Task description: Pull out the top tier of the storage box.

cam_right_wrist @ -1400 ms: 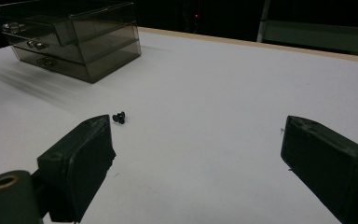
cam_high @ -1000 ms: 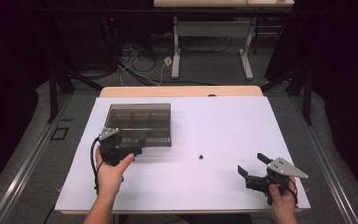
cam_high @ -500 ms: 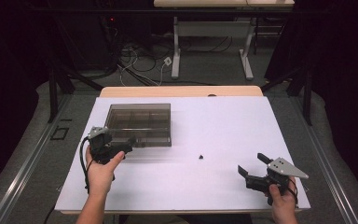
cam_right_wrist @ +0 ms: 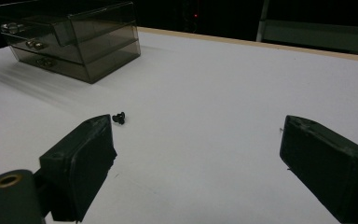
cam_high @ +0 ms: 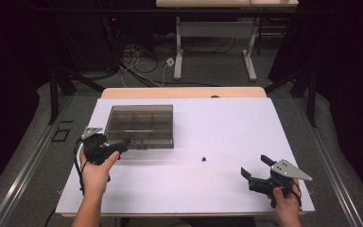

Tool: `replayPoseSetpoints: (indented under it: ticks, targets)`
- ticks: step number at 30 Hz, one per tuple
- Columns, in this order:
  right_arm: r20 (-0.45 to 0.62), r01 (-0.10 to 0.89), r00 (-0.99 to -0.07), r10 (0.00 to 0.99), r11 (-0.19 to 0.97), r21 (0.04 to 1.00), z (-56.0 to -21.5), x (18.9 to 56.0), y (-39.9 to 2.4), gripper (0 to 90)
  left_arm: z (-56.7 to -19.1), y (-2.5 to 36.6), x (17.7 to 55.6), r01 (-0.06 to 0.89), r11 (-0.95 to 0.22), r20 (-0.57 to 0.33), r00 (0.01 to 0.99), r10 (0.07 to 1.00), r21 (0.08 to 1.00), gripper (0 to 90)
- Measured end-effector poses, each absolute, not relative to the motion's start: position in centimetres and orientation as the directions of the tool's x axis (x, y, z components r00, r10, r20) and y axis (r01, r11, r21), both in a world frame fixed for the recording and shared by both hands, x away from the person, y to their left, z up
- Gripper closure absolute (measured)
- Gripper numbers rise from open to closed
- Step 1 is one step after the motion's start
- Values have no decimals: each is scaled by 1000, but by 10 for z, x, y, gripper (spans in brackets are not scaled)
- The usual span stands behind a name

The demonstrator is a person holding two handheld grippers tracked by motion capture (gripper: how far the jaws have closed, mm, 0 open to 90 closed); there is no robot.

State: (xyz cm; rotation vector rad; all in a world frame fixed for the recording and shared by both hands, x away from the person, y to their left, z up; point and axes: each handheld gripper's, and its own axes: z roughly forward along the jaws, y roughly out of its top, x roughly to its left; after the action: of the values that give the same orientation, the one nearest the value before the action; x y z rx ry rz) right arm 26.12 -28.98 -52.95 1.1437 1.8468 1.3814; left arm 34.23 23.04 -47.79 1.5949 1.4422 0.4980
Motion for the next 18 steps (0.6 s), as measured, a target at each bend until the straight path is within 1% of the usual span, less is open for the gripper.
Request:
replayPoseSetpoints:
  ticks: [6, 12, 16, 18]
  targets:
    - [48, 304, -484, 874, 116, 946, -530, 261, -289, 87, -474, 236, 345, 556, 79, -239, 222, 945, 828, 28]
    - [63, 316, -475, 878, 103, 943, -531, 261, -288, 87, -473, 239, 349, 572, 63, -242, 243, 940, 818, 62]
    - [52, 309, -485, 873, 116, 944, -531, 261, -286, 87, -469, 246, 354, 596, 82, -279, 247, 928, 799, 82]
    - [50, 304, -485, 873, 115, 946, -531, 261, -286, 87, -466, 248, 356, 602, 89, -293, 250, 923, 794, 107]
